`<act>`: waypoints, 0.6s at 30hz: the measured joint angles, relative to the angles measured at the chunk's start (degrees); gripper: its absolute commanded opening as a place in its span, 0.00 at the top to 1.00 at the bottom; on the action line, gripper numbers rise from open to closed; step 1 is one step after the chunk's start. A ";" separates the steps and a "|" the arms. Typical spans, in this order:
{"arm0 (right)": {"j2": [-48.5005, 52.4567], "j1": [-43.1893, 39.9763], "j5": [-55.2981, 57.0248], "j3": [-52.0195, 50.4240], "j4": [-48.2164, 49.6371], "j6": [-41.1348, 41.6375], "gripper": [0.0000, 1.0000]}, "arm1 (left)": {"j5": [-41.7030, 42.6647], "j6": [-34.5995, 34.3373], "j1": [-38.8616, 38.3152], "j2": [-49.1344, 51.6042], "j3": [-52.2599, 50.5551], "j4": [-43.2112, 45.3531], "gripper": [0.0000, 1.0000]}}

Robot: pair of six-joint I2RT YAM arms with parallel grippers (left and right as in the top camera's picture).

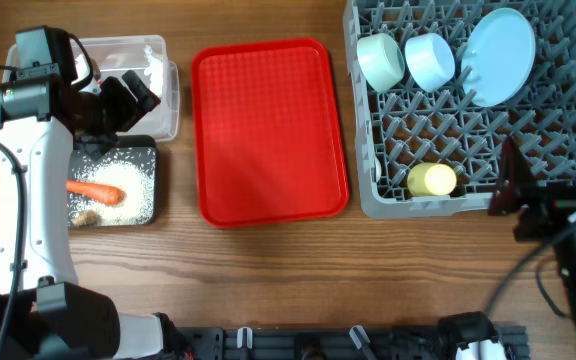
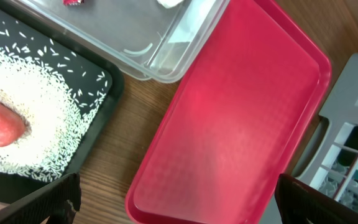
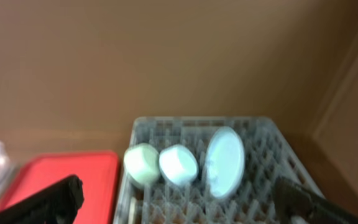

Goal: Sort waste into correct bins and load items into the dishwasher rack

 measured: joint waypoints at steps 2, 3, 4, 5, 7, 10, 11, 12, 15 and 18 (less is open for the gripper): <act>-3.80 -2.56 -2.67 -10.95 9.55 -1.73 0.00 | 0.04 0.00 0.00 0.00 0.00 -0.02 0.00; -5.29 -3.43 -4.02 -15.52 13.00 -2.36 0.00 | 0.13 0.00 0.00 0.00 0.00 0.00 0.00; -6.62 -4.15 -5.18 -19.82 15.80 -2.73 0.00 | 0.20 0.00 0.00 0.00 0.00 0.00 0.00; -8.76 -4.92 -6.78 -26.12 21.35 -3.23 0.00 | 0.17 0.00 0.00 0.00 0.00 0.00 0.00; -12.59 -5.75 -9.27 -36.59 26.95 -4.00 0.00 | 0.24 0.00 0.00 0.00 0.00 0.00 0.00; -19.80 -5.88 -11.28 -51.15 39.15 -4.24 0.00 | 0.22 0.00 0.00 -0.02 0.00 0.02 0.00; -21.84 -5.88 -11.56 -54.34 40.24 -4.20 0.00 | 0.22 0.02 0.00 -0.02 0.00 -0.02 0.00; -23.71 -5.88 -11.89 -57.46 41.42 -4.20 0.00 | 0.26 0.00 0.00 -0.02 0.00 -0.02 0.00; -29.64 -5.88 -12.31 -66.29 44.28 -3.96 0.00 | 0.26 0.00 0.00 -0.02 0.00 -0.04 0.00; -34.49 -5.88 -12.33 -71.65 44.98 -3.56 0.00 | 0.24 0.00 0.00 -0.02 0.00 0.00 0.00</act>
